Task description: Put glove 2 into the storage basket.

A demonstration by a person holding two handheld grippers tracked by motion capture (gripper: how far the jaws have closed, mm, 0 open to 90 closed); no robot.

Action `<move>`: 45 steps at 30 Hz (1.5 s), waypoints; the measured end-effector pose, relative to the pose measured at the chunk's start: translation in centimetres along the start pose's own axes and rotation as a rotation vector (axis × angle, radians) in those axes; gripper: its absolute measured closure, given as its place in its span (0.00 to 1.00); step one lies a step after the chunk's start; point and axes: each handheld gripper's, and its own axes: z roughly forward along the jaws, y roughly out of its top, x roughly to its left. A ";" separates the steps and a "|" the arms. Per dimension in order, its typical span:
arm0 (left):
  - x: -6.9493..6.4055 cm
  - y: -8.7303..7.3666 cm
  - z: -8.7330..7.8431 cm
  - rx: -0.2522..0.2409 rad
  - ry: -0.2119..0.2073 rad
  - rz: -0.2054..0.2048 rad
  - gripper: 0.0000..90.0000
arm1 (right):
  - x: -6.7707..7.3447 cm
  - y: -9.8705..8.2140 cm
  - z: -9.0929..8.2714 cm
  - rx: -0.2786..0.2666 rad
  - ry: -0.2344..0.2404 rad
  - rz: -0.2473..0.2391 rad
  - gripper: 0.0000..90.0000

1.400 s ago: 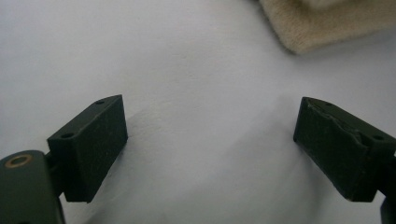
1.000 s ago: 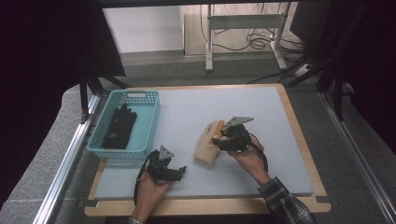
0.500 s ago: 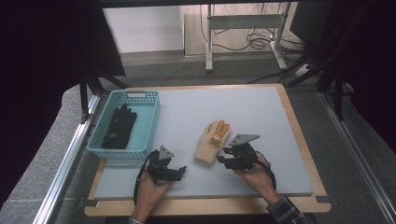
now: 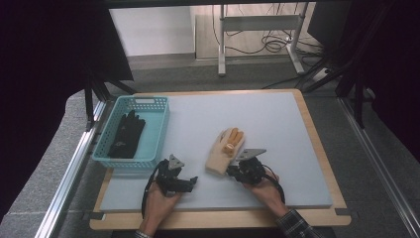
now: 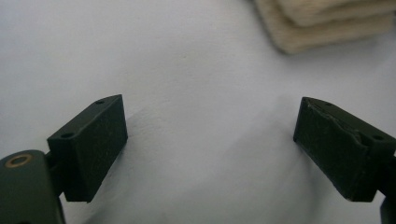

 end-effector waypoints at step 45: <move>0.0 0.0 0.0 0.004 0.000 0.001 0.11 | -7.2 -6.7 -7.9 -0.017 -0.297 0.131 0.26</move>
